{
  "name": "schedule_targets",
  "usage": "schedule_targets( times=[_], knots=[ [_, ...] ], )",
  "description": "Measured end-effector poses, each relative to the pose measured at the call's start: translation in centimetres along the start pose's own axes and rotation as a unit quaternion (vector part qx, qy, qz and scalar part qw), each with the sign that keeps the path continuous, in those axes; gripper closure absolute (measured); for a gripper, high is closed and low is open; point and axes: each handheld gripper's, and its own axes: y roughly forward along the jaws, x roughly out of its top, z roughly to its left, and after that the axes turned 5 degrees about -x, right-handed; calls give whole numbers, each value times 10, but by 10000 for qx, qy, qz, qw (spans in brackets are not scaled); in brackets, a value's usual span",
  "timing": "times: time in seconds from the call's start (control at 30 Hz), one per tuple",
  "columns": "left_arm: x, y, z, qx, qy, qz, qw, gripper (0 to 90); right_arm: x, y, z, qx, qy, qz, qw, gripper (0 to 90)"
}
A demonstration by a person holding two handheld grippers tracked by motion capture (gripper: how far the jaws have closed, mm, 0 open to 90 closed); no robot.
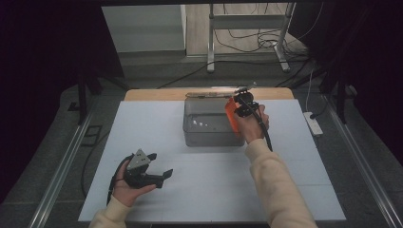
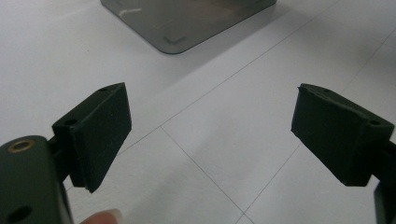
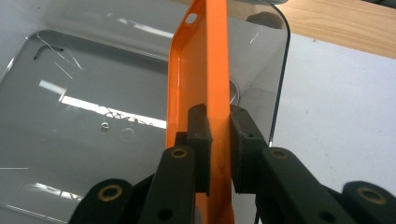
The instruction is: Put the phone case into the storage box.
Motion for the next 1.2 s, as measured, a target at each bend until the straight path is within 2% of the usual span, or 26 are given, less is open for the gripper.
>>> schedule_targets(
  times=[0.4, 1.2],
  knots=[
    [0, 0, 0, -6, 7, 1, 10000, 120, 0, 5, 3, -135, -23, 132, 9998, 801],
    [0, 0, 0, -4, 20, -3, 10000, 121, -2, 13, 6, -204, -103, 267, 9994, 800]
  ],
)
